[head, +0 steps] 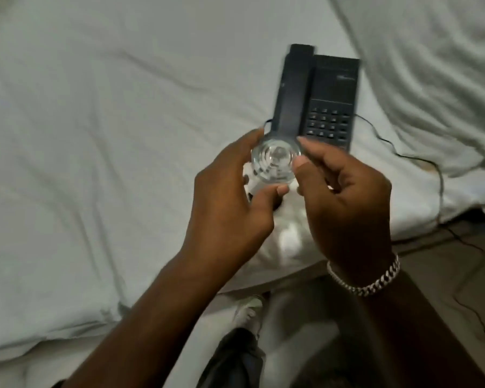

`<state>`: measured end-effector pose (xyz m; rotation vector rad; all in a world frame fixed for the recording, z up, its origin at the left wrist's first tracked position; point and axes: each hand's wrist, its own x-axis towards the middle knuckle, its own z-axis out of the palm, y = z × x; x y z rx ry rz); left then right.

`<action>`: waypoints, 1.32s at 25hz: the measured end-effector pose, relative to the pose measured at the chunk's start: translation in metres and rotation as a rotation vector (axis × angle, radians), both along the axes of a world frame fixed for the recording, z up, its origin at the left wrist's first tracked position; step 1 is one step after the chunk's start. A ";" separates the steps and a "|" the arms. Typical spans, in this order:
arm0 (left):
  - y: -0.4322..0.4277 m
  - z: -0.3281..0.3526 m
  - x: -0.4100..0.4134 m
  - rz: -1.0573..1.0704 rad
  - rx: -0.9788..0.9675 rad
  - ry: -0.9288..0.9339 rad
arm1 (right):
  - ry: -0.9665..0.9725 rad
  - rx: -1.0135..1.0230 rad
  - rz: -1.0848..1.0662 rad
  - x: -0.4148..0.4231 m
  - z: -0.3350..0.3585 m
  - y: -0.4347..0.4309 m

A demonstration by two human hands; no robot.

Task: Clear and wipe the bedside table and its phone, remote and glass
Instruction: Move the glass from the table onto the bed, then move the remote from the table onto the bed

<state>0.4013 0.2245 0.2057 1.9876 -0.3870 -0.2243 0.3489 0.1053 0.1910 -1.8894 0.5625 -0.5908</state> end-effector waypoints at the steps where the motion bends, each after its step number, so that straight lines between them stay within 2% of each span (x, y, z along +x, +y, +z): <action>1: 0.014 -0.001 0.016 0.033 0.010 -0.023 | -0.006 -0.005 0.061 0.021 -0.003 0.012; 4: 0.034 -0.021 0.052 0.112 0.024 -0.038 | 0.015 -0.006 0.160 0.068 -0.013 0.032; 7: 0.037 -0.047 0.076 0.140 0.028 0.013 | 0.111 0.030 0.118 0.096 -0.030 0.040; 12: 0.040 -0.050 0.087 0.111 0.079 0.020 | 0.146 0.038 0.095 0.100 -0.038 0.036; 14: 0.038 -0.039 0.077 0.128 0.118 -0.053 | 0.141 0.035 0.079 0.090 -0.036 0.029; 17: 0.015 -0.018 0.042 0.167 0.090 -0.266 | 0.102 0.061 0.009 0.057 -0.034 0.013; 20: -0.022 -0.018 -0.005 0.096 -0.015 -0.308 | 0.114 0.082 -0.126 0.005 -0.034 -0.010; 24: -0.081 -0.048 -0.093 -0.188 -0.084 -0.159 | 0.116 0.141 -0.415 -0.102 -0.046 -0.044; 27: -0.123 -0.074 -0.182 -0.388 -0.031 -0.023 | 0.119 0.166 -0.660 -0.207 -0.058 -0.063; 33: -0.174 -0.125 -0.363 -0.732 0.115 0.188 | 0.200 0.359 -1.017 -0.405 -0.103 -0.088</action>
